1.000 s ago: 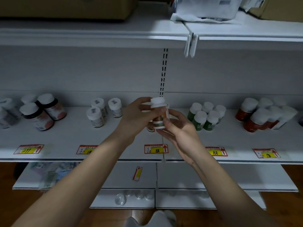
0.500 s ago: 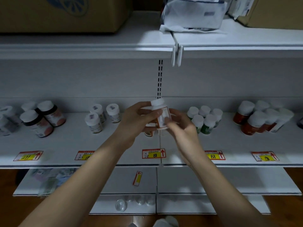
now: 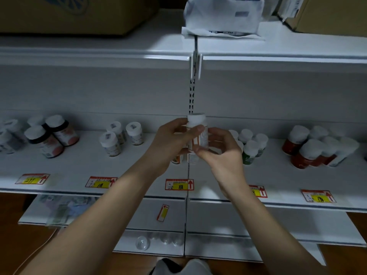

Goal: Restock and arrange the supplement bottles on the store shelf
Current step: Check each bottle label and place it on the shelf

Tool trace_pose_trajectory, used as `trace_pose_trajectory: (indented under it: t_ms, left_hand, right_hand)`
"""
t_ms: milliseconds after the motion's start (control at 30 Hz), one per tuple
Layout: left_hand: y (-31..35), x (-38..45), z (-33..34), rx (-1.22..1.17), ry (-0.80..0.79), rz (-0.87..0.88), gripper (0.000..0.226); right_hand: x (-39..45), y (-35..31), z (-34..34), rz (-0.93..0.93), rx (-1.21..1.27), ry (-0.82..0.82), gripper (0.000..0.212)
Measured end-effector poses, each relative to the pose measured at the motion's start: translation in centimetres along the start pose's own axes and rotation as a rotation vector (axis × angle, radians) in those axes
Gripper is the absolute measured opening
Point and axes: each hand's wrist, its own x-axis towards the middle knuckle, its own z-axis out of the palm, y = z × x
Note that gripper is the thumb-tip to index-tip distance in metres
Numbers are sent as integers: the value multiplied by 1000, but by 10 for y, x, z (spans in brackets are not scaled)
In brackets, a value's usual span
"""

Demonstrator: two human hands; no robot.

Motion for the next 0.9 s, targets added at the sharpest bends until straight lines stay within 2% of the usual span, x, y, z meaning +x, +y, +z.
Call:
trace_pose_trajectory:
  t_ms: [133, 267, 433, 567, 667, 800, 900]
  left_hand:
    - [-5, -2, 3, -110, 31, -44, 34]
    - [-10, -6, 4, -189, 68, -95, 37]
    - [-15, -9, 5, -155, 90, -89, 33]
    - [-13, -14, 0, -49, 52, -85, 36]
    - [-11, -15, -6, -9, 63, -83, 33]
    - [-9, -19, -16, -74, 59, -83, 32]
    - [-9, -19, -24, -149, 65, -93, 36]
  right_hand:
    - [6, 8, -11, 60, 86, -32, 24]
    - [4, 13, -15, 205, 241, -139, 26]
    - [2, 14, -13, 180, 240, -150, 28]
    - [-4, 11, -6, 29, 17, -105, 34]
    - [-7, 9, 2, -24, -14, -79, 43]
    - [-7, 9, 8, 11, -24, -112, 31]
    - [-7, 8, 9, 118, 114, -208, 22]
